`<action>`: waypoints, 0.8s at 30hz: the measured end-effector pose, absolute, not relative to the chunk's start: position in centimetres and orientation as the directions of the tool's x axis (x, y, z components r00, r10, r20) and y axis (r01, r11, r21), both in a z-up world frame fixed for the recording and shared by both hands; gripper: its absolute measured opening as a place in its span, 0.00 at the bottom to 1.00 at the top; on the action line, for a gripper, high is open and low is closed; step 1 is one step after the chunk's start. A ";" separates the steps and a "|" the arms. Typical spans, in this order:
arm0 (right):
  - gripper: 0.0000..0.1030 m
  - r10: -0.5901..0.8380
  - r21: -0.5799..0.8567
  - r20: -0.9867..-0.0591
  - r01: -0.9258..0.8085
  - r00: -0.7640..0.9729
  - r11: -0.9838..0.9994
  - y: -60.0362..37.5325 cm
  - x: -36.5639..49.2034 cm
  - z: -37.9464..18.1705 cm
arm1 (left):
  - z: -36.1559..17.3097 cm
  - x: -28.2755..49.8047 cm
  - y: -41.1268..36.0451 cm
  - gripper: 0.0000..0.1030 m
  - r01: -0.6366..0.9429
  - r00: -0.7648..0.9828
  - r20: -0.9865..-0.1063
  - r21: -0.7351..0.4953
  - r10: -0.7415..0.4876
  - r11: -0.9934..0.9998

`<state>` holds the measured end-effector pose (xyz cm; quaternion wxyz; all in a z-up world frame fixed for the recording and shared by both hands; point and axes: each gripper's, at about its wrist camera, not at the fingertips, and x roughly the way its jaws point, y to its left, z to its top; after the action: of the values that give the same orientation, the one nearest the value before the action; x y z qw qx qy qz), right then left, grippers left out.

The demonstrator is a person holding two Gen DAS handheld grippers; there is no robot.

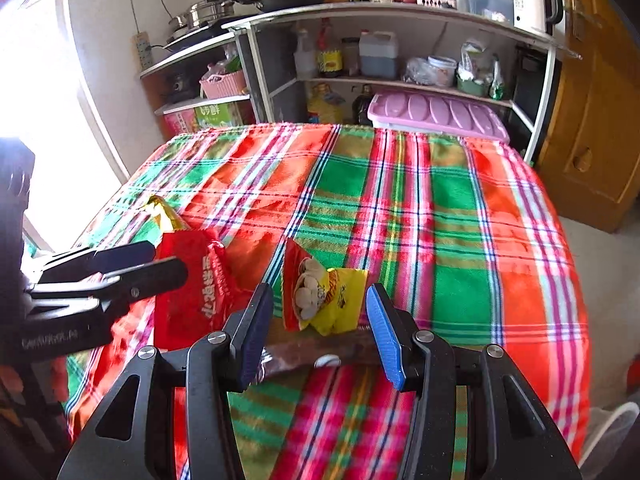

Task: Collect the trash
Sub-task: 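Grasp the yellow snack packet with the right tool while the left tool grasps the red bag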

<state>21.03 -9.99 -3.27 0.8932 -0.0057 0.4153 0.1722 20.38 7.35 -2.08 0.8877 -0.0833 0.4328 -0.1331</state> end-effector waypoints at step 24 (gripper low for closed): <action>0.27 0.259 0.090 -0.749 -0.293 0.610 0.952 -9.2 22.0 -4.3 | -3.4 20.7 6.1 0.07 0.205 0.561 -0.751 -0.281 -0.348 0.937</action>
<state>21.97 -9.17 -4.35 0.8969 -0.0209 0.4140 0.1538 20.69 6.11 -3.37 0.8798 -0.0811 0.4413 -0.1571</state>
